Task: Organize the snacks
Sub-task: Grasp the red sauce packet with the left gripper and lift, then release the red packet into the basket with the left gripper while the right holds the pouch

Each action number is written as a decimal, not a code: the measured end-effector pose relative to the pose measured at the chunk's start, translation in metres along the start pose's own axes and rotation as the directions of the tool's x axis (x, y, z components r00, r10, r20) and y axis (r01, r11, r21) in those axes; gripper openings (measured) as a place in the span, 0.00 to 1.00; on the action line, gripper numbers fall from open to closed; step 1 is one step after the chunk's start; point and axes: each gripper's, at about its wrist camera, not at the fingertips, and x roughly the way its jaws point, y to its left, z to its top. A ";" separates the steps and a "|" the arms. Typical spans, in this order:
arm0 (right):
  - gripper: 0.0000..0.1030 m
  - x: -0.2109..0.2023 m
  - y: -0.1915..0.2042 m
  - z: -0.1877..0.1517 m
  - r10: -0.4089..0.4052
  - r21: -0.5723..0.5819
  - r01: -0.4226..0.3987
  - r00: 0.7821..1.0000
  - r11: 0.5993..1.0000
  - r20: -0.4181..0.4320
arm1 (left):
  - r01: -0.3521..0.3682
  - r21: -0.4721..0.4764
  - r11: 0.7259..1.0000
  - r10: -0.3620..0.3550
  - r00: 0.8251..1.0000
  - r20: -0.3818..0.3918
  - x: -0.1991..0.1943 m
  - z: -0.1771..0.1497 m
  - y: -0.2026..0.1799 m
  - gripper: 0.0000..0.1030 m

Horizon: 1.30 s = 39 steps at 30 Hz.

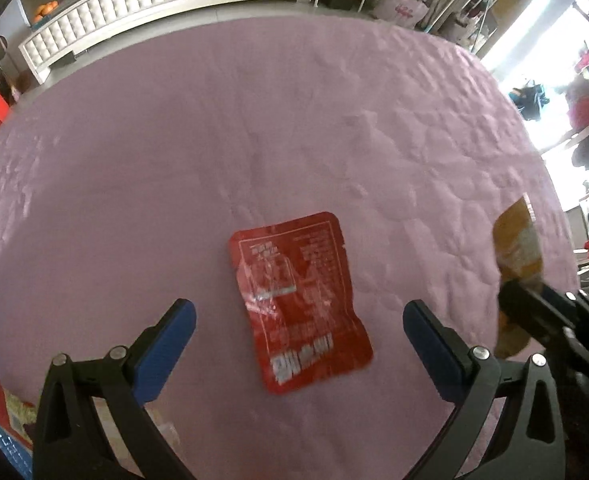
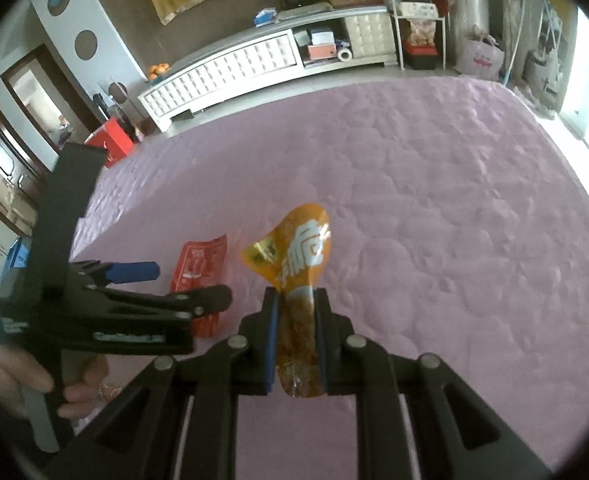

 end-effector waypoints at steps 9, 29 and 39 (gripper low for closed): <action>0.20 0.004 -0.012 -0.011 0.026 0.046 -0.024 0.999 0.999 -0.026 | -0.132 -0.014 0.991 0.132 0.991 0.024 0.012 -0.003 0.000 0.78; 0.20 -0.040 0.048 -0.013 0.019 -0.029 -0.019 1.000 0.999 -0.010 | 0.021 0.028 0.999 -0.024 0.991 0.134 -0.052 -0.032 0.004 0.23; 0.20 -0.101 0.131 -0.016 0.030 -0.137 -0.023 0.998 0.990 0.049 | 0.056 0.024 0.998 -0.060 0.963 0.262 -0.152 -0.079 0.039 0.23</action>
